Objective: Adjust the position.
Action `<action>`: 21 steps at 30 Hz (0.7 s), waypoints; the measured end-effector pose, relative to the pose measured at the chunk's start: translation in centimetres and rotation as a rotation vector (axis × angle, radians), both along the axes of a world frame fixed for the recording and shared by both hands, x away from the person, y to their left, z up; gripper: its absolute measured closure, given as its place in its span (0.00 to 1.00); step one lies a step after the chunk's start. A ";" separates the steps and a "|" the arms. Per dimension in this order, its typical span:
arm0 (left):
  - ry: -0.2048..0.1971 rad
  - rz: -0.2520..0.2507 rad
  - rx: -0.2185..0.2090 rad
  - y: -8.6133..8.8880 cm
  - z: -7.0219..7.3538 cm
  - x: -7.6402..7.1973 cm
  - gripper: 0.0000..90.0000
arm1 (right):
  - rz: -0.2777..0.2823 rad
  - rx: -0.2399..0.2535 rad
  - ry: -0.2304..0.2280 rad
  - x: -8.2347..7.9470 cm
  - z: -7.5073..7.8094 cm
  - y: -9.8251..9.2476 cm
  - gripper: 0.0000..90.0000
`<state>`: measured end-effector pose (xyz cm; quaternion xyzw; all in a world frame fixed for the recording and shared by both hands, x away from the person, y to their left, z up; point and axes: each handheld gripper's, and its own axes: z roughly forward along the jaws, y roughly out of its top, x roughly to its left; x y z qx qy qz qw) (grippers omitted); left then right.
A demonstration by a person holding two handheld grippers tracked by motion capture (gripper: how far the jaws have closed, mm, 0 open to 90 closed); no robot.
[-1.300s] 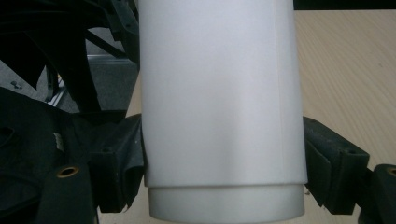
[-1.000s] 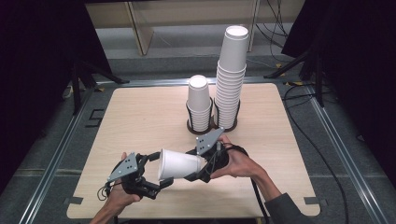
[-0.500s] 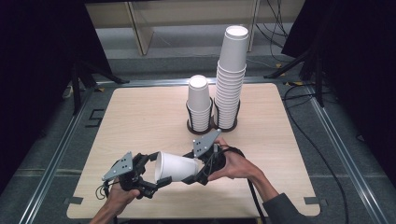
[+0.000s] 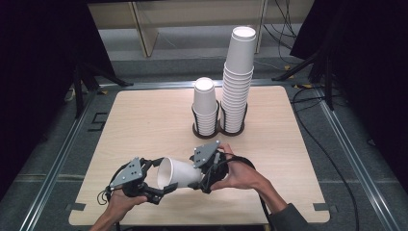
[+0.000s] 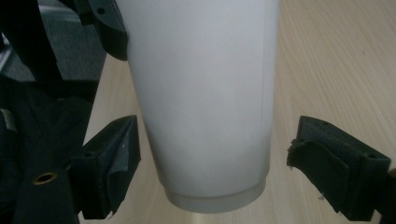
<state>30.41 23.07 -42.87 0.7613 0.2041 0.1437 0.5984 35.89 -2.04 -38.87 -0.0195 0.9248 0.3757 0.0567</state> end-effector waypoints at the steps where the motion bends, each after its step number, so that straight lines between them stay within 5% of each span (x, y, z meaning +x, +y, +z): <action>1: -0.006 -0.001 0.033 -0.2 0.0 -0.1 0.10 | 0.012 -0.015 -0.005 -0.2 0.0 0.2 0.19; 9: -0.008 -0.015 0.112 -0.9 0.1 -0.4 0.10 | 0.026 -0.080 -0.026 -0.9 -0.7 1.4 0.18; 17: -0.011 -0.033 0.106 -1.0 0.1 -0.5 0.10 | 0.059 -0.085 -0.014 -0.9 -1.7 2.2 0.22; 21: -0.008 -0.036 0.033 -0.6 -0.1 -0.3 0.08 | 0.074 -0.051 0.007 -0.6 -1.9 2.1 0.23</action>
